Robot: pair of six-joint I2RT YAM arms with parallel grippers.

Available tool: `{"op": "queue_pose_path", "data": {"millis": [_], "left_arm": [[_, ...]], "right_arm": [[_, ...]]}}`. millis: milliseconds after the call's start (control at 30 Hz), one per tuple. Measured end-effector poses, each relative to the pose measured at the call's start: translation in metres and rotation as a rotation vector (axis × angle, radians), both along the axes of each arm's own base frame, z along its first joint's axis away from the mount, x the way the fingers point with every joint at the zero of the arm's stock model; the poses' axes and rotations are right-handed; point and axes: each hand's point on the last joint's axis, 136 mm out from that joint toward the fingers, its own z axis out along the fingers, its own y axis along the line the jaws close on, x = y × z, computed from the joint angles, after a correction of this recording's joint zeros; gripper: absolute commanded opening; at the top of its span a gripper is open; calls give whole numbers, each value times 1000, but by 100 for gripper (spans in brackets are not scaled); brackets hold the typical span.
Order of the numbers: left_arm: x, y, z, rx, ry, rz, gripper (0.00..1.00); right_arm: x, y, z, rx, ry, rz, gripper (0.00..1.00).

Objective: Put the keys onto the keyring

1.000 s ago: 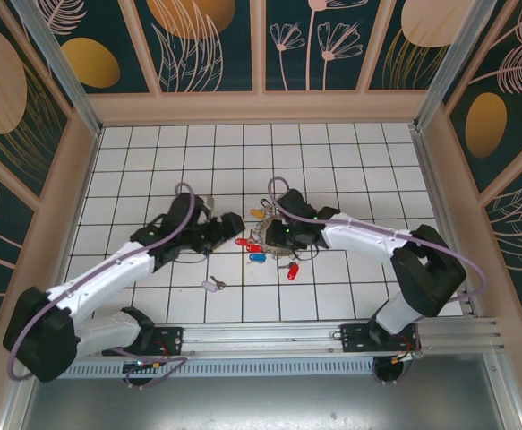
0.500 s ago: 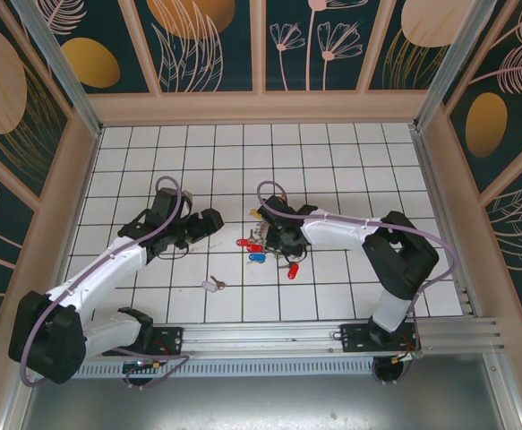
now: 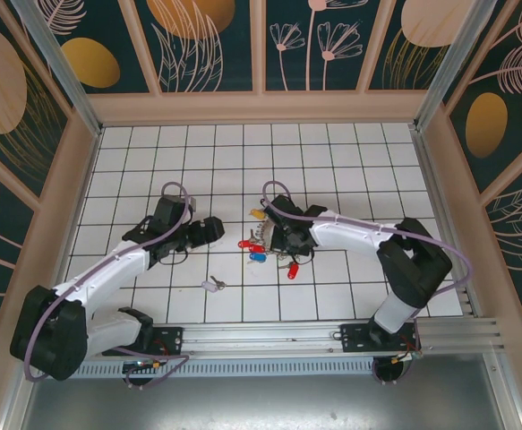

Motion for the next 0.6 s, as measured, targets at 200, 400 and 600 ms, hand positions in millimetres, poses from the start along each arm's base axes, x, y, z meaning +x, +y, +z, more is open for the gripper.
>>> {"op": "queue_pose_path", "data": {"millis": [200, 400, 600], "left_arm": [[2, -4, 3, -17, -132, -62, 86], [10, -6, 3, 13, -188, -101, 86], [12, -6, -1, 29, -192, -112, 85]], "right_arm": [[-5, 4, 11, 57, 10, 60, 23], [-13, 14, 11, 113, 64, 60, 22], [-15, 12, -2, 98, 106, 45, 20]]}}
